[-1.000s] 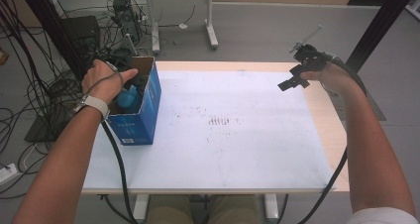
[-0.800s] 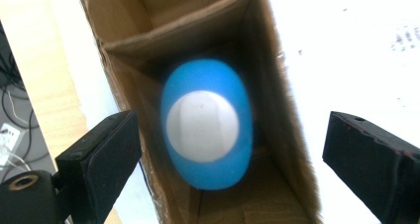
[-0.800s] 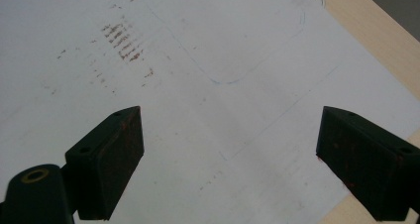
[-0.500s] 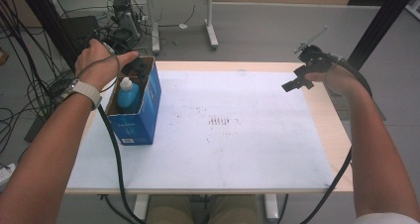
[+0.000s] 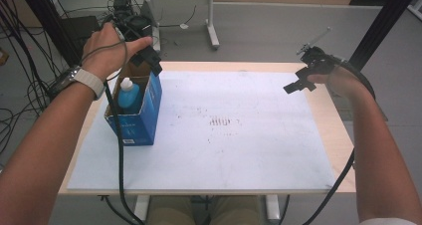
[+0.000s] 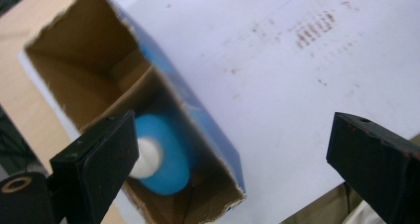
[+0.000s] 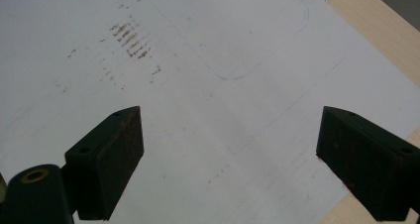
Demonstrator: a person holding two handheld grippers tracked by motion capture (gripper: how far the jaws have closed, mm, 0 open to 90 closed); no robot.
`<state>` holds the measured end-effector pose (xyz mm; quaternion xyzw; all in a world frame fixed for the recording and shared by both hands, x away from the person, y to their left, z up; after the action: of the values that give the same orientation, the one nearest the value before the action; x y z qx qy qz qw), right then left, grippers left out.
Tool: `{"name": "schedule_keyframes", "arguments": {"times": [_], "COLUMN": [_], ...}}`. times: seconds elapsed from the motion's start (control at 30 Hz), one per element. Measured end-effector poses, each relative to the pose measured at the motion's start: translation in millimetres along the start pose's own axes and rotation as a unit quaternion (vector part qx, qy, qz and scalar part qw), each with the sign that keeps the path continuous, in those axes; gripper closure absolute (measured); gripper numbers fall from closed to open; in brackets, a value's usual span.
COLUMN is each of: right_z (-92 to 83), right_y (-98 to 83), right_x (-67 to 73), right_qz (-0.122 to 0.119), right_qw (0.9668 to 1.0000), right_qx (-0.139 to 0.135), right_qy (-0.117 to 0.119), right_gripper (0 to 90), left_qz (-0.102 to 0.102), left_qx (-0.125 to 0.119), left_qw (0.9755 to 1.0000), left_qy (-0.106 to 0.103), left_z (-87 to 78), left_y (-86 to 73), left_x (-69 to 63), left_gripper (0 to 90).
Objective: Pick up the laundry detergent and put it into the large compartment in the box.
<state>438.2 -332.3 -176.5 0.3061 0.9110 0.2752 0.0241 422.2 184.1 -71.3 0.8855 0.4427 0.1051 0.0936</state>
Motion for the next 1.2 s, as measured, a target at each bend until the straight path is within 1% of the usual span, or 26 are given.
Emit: {"name": "schedule_keyframes", "arguments": {"times": [0.07,0.13,0.2,0.27,0.33,0.37,0.43,0.57,0.63,0.73,0.8,0.87,0.97,1.03,1.17,1.2], "right_z": [-0.6,-1.1,-2.0,-2.5,-2.6,-2.6,-2.5,-2.1,-1.8,-1.7,-1.3,-1.2,-1.5,-1.8,-2.0,-1.8], "right_y": [-0.5,-0.6,-0.9,-1.4,-1.9,-2.0,-2.4,-3.6,-3.9,-4.3,-4.1,-3.8,-4.2,-4.6,-5.1,-5.1], "right_x": [0.0,0.1,0.2,0.6,0.6,0.6,0.8,1.1,1.0,1.2,1.4,1.8,2.4,2.8,4.0,4.3], "right_qz": [0.001,0.001,0.001,0.002,0.003,0.003,0.004,0.005,0.005,0.006,0.005,0.005,0.005,0.006,0.005,0.006], "right_qw": [1.0000,1.0000,1.0000,1.0000,1.0000,1.0000,1.0000,1.0000,1.0000,1.0000,1.0000,1.0000,1.0000,1.0000,1.0000,1.0000], "right_qx": [-0.001,-0.001,-0.001,-0.002,-0.002,-0.002,-0.002,-0.002,-0.001,-0.001,0.000,0.001,0.001,0.000,-0.001,-0.001], "right_qy": [0.002,0.003,0.003,0.002,0.002,0.002,0.002,0.003,0.002,0.002,0.004,0.004,0.004,0.004,0.005,0.005], "right_gripper": [11.0,11.0,10.9,10.9,10.8,10.8,10.8,10.8,10.8,10.6,10.6,10.6,10.6,10.6,10.6,10.6], "left_qz": [0.022,0.043,0.057,0.073,0.079,0.085,0.093,0.114,0.117,0.129,0.141,0.151,0.167,0.179,0.203,0.211], "left_qx": [0.001,0.000,0.002,0.010,0.009,0.009,0.008,0.008,0.011,0.018,0.020,0.018,0.017,0.013,0.009,0.010], "left_qw": [0.9997,0.9990,0.9982,0.9971,0.9966,0.9959,0.9953,0.9927,0.9922,0.9904,0.9885,0.9869,0.9839,0.9815,0.9756,0.9733], "left_qy": [-0.006,-0.011,-0.019,-0.020,-0.023,-0.027,-0.028,-0.038,-0.040,-0.045,-0.052,-0.054,-0.061,-0.068,-0.084,-0.089], "left_z": [-2.7,-5.1,-5.8,-6.1,-6.2,-6.1,-6.1,-4.8,-3.9,-0.4,1.7,3.2,4.8,5.7,10.2,12.4], "left_y": [4.6,9.3,13.0,18.0,20.2,21.9,23.5,27.5,29.4,33.5,36.1,37.6,39.9,40.9,42.1,42.6], "left_x": [-3.1,-8.3,-11.5,-17.3,-20.6,-22.1,-24.8,-29.9,-32.9,-38.4,-41.1,-44.5,-48.2,-50.3,-55.2,-56.8], "left_gripper": [6.7,6.7,6.7,6.7,6.7,6.7,6.8,6.8,6.9,6.9,6.9,7.0,6.9,6.9,6.9,6.9]}}
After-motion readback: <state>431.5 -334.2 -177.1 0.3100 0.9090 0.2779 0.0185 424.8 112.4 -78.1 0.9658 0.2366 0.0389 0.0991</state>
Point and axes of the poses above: each handheld gripper's, and its own axes: z roughly forward along the jaws, y roughly out of its top, x roughly to its left, the point moved 5 cm from there along z, roughly forward along the jaws, and after that the axes turned 6 degrees about y, right-handed, at the moved point
